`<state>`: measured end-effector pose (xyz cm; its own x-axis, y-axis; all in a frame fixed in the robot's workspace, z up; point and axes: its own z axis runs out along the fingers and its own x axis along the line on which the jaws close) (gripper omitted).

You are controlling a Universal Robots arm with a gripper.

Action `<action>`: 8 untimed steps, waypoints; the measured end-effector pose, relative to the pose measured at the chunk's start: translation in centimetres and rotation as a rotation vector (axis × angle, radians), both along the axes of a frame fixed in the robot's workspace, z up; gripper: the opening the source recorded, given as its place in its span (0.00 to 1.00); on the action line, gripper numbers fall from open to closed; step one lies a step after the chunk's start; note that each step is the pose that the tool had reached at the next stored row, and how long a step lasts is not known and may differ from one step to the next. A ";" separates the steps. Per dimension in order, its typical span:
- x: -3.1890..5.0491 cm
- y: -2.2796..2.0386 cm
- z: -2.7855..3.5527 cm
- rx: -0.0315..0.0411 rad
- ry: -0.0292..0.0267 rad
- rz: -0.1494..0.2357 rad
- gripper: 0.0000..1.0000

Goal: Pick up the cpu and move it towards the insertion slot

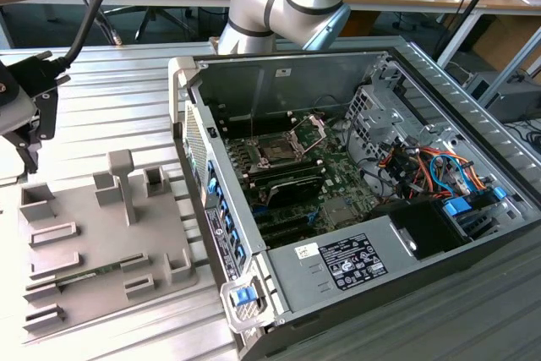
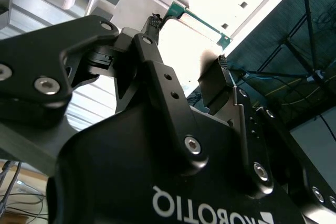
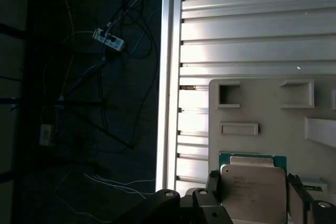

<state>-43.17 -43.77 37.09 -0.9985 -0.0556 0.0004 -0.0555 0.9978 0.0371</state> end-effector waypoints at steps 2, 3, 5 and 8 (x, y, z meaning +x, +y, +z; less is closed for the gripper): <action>0.00 0.00 0.06 0.0000 0.0000 0.000 0.55; 0.00 0.00 0.11 0.0000 0.0000 0.000 0.55; 0.00 0.00 0.20 0.0000 -0.0001 0.000 0.55; 0.00 0.00 0.32 0.0000 0.0000 0.000 0.55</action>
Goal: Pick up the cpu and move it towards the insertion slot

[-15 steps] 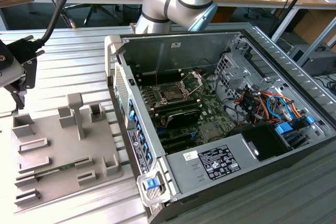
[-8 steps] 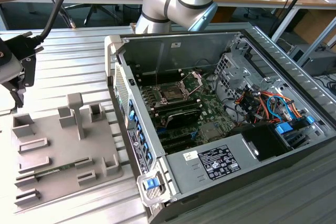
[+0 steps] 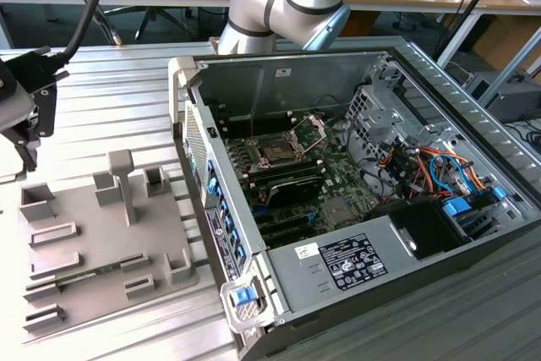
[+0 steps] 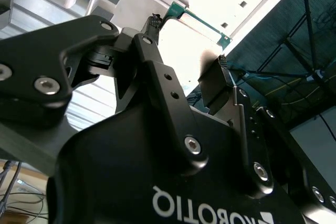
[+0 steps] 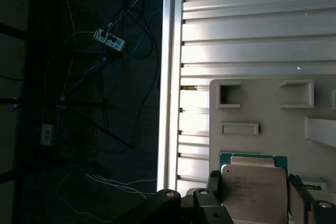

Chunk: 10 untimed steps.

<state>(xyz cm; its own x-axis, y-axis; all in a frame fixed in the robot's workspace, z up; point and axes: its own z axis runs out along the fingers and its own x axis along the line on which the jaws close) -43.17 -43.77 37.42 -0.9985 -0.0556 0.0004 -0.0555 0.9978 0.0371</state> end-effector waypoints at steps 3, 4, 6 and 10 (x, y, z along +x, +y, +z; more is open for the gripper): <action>0.00 0.00 0.10 0.0000 0.0000 0.000 0.55; 0.00 0.00 0.13 0.0000 -0.0001 0.000 0.55; 0.00 0.00 0.21 -0.0001 0.0000 0.000 0.55; 0.00 0.00 0.37 0.0000 0.0000 0.000 0.55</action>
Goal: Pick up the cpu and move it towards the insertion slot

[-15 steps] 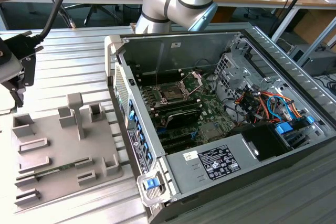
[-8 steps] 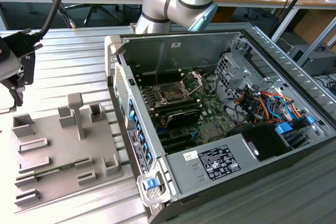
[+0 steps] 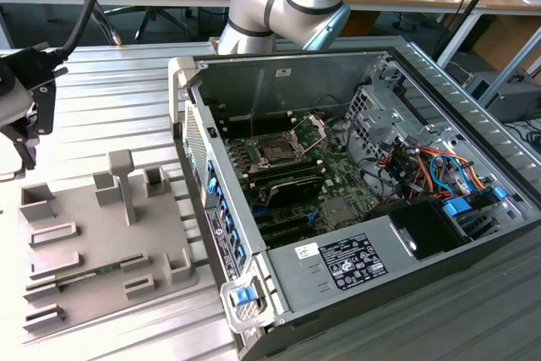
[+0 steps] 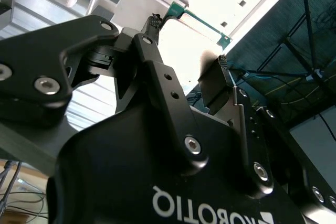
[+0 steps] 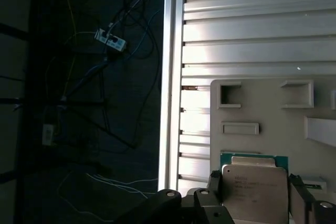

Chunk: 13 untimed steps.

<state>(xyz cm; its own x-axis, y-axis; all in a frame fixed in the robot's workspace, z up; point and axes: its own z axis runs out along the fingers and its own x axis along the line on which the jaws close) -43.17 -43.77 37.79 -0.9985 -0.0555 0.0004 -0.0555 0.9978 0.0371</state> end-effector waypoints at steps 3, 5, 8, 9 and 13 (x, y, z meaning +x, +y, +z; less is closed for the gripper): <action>0.00 0.00 0.20 0.0000 0.0000 0.000 0.55; 0.00 0.00 0.28 0.0000 0.0000 0.000 0.55; 0.00 0.00 0.40 -0.0001 0.0001 0.000 0.55; 0.00 0.00 0.50 -0.0001 0.0001 0.000 0.55; 0.00 0.00 0.85 0.0000 0.0000 0.000 0.55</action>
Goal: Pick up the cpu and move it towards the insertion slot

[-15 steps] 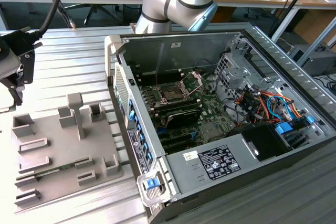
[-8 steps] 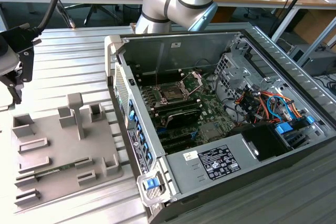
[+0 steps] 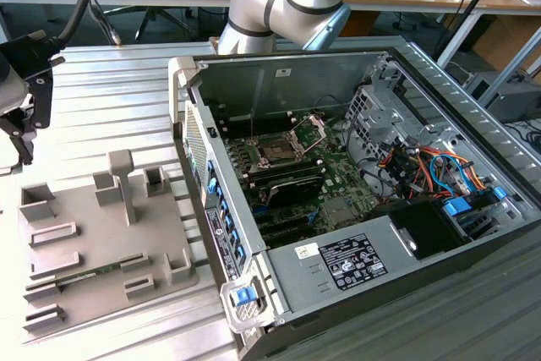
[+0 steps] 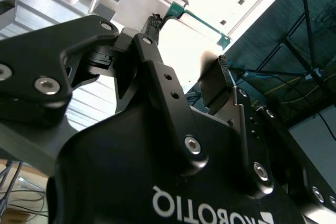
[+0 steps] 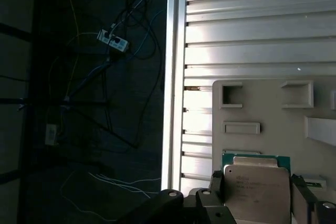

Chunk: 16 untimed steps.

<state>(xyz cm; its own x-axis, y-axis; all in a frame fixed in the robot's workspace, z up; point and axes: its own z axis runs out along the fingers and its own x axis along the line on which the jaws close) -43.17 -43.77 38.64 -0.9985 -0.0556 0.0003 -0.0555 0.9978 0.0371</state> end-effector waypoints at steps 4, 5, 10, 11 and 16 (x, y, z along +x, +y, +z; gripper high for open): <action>0.00 0.00 0.31 -0.0001 0.0000 0.000 0.55; 0.00 0.00 0.35 0.0000 0.0000 0.000 0.55; 0.00 0.00 0.61 0.0000 0.0000 0.000 0.55; 0.00 0.00 0.65 0.0000 0.0000 0.000 0.55; 0.00 0.00 0.89 0.0000 0.0000 0.000 0.55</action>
<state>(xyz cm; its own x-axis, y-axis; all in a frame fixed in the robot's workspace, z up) -43.17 -43.77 39.52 -0.9985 -0.0556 0.0004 -0.0555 0.9978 0.0371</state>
